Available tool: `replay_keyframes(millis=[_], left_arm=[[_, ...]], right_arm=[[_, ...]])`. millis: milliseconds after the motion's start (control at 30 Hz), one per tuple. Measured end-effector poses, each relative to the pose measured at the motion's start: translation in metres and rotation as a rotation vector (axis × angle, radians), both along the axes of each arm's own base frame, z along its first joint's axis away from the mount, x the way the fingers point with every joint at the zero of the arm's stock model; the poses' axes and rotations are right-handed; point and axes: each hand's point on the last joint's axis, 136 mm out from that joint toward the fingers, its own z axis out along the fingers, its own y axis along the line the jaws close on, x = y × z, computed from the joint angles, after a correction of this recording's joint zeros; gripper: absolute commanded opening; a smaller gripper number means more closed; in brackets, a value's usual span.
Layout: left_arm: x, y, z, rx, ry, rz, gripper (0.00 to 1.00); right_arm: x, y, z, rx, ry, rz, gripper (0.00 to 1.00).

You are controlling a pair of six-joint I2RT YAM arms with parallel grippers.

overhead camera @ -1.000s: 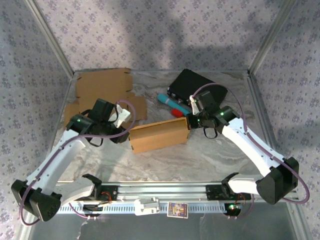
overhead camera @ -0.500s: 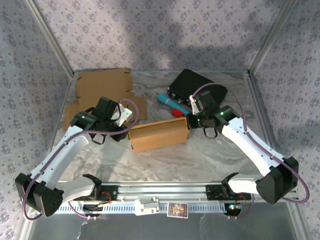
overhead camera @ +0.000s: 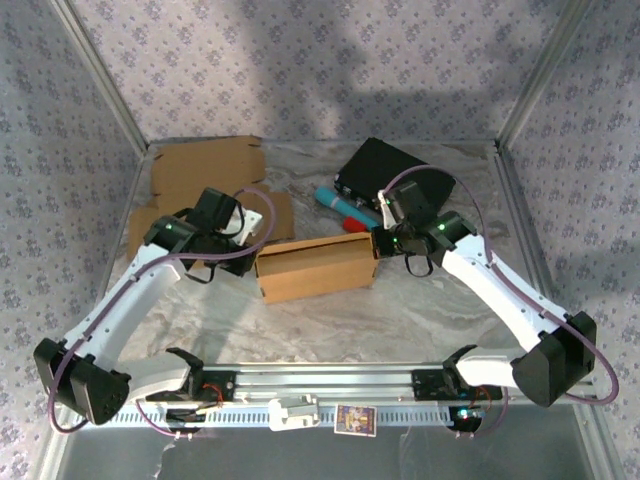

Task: Fold the paper box

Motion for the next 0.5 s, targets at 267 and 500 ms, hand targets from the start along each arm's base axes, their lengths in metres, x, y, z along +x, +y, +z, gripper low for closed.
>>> replay_keyframes(millis=[267, 500], left_arm=[[-0.001, -0.007, 0.001, -0.052, 0.091, 0.196, 0.00], [0.001, -0.011, 0.000, -0.078, 0.167, 0.329, 0.00]], right_arm=[[0.000, 0.001, 0.000, -0.016, -0.010, -0.031, 0.00], [0.001, -0.001, 0.000, -0.032, -0.018, -0.047, 0.00]])
